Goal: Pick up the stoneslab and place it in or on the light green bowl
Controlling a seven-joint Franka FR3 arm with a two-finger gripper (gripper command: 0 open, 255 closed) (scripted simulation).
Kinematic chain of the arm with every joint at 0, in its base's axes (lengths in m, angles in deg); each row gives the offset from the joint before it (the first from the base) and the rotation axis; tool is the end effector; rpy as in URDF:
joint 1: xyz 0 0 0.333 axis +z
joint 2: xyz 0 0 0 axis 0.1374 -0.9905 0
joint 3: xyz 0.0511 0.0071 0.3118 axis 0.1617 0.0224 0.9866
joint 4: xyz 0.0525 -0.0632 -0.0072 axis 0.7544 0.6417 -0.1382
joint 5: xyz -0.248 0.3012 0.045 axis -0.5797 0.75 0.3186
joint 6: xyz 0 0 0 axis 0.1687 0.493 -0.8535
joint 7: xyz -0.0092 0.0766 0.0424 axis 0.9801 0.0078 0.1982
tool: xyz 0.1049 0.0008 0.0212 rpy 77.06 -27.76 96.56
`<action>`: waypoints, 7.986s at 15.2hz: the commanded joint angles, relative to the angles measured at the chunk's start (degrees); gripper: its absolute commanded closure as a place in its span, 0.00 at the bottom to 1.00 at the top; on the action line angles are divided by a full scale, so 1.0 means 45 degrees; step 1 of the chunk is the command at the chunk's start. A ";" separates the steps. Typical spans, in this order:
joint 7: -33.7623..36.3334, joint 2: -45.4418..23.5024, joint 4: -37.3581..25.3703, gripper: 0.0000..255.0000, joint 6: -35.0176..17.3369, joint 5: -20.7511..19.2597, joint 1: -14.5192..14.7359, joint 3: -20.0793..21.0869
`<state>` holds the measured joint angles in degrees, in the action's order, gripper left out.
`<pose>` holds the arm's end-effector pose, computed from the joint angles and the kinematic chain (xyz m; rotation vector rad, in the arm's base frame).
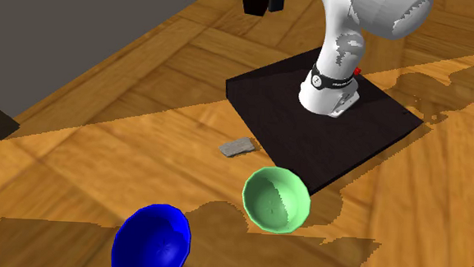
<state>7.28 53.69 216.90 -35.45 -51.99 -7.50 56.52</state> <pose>0.3156 0.0000 0.5483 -3.0532 0.1910 0.0289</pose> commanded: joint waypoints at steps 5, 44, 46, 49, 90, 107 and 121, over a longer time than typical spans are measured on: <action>-0.0049 0.0084 0.1770 0.00 -0.1738 -0.0011 -0.0068 0.0010; -0.9233 -1.6464 0.3858 0.00 -2.1221 1.0240 -0.4212 0.5670; -0.9232 -1.6463 0.3858 0.00 -2.1220 1.0240 -0.4209 0.5667; -0.9232 -1.6463 0.3858 0.00 -2.1220 1.0240 -0.4209 0.5666; -0.0055 -0.6432 0.6506 1.00 -1.3421 -0.0209 0.1108 -0.1630; 0.6014 -0.8144 0.4244 1.00 -1.3183 0.1051 0.4192 0.2550; 0.7499 -1.1373 0.3575 1.00 -1.5755 -0.0094 0.4411 0.2858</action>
<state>40.91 3.41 233.12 -105.55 -52.02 12.37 69.57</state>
